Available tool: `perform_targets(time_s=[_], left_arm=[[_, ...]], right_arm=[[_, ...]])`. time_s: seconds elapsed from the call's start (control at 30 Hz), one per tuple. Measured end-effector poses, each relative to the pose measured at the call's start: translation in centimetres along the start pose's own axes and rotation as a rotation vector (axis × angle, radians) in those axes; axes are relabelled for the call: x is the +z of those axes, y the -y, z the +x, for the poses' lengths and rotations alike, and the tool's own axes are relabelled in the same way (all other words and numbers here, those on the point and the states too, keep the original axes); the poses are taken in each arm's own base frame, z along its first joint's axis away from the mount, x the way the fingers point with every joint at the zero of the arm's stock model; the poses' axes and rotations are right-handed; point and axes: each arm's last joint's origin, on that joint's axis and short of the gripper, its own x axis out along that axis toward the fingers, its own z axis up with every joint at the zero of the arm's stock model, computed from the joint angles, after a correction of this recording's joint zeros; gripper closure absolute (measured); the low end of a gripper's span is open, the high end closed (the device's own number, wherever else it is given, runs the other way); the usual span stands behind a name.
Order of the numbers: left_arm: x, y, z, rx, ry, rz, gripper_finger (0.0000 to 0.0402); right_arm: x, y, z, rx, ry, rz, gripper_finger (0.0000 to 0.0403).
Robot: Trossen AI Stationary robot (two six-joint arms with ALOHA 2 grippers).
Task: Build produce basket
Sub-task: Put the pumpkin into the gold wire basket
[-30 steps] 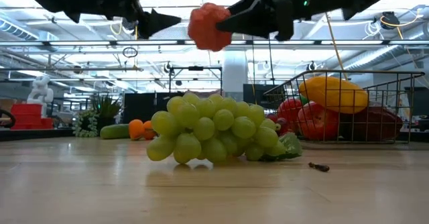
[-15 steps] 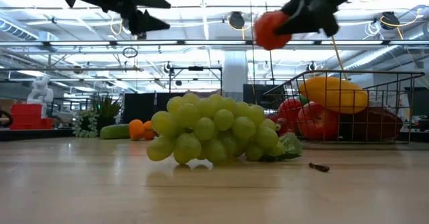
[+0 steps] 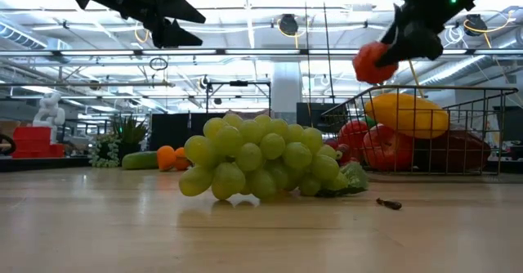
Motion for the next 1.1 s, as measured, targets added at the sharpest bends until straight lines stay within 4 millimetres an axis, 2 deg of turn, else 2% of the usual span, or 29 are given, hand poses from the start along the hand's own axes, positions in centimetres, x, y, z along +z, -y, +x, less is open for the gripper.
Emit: perform_targets(time_s=[0.33, 0.53, 0.87, 1.1], left_arm=[[0.1, -0.1, 0.4, -0.001, 0.012, 0.011, 0.0007], [-0.1, -0.1, 0.7, 0.0, 0.006, 0.029, 0.0007], [-0.2, -0.1, 0.8, -0.002, -0.008, 0.026, 0.0007], [-0.3, 0.3, 0.9, -0.019, -0.013, 0.031, 0.0007]], right_arm=[[-2.0, 0.7, 0.8, -0.034, -0.163, 0.027, 0.0131], [-2.3, 0.9, 1.3, 0.017, -0.214, 0.038, 0.0131], [-2.8, 1.4, 2.2, -0.008, -0.283, 0.036, 0.0131], [-3.3, 1.4, 2.9, 0.058, -0.333, 0.067, 0.0131]])
